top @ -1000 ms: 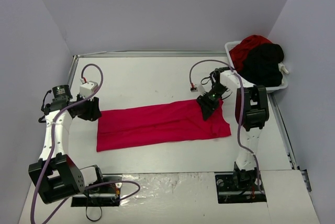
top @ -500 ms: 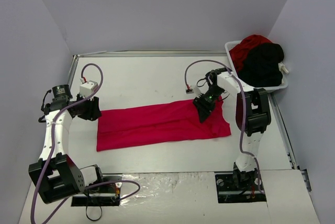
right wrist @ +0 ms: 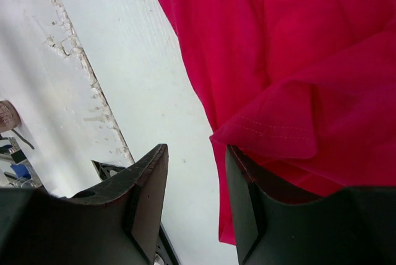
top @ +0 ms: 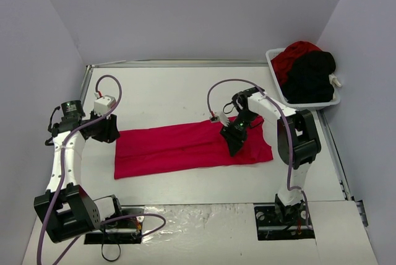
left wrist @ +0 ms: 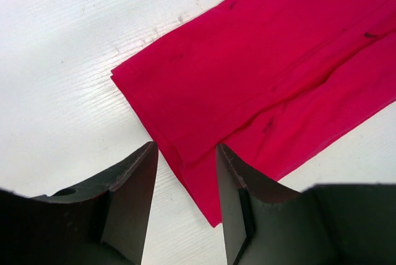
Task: Fold and stack the t-shirts
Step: Fold the other side of the tshirt into a rectangle
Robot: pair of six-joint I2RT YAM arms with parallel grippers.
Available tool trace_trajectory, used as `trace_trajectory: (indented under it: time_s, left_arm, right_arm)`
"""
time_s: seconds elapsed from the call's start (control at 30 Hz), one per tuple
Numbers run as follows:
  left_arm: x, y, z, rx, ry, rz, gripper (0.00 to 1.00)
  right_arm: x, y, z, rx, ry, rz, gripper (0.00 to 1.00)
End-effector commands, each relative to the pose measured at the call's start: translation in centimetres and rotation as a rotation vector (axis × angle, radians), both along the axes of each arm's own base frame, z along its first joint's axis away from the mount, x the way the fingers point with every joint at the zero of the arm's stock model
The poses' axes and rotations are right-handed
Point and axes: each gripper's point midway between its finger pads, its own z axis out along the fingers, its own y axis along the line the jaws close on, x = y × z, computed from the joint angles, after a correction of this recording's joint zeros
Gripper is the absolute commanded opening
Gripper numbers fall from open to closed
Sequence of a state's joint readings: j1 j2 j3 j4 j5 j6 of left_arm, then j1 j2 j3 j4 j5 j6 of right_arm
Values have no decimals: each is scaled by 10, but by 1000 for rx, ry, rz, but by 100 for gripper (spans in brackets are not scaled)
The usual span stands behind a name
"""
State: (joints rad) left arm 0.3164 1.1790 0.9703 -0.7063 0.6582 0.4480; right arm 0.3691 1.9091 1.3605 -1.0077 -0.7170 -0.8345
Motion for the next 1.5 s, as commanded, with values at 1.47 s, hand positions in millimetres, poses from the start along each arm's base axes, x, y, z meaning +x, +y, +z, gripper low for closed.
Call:
trace_trajectory:
  time_s: [1.47]
  left_arm:
    - [0,-5,12,-16,-46,-19,41]
  right_arm:
    - [35,-10,-27,-87,-9,-152,40]
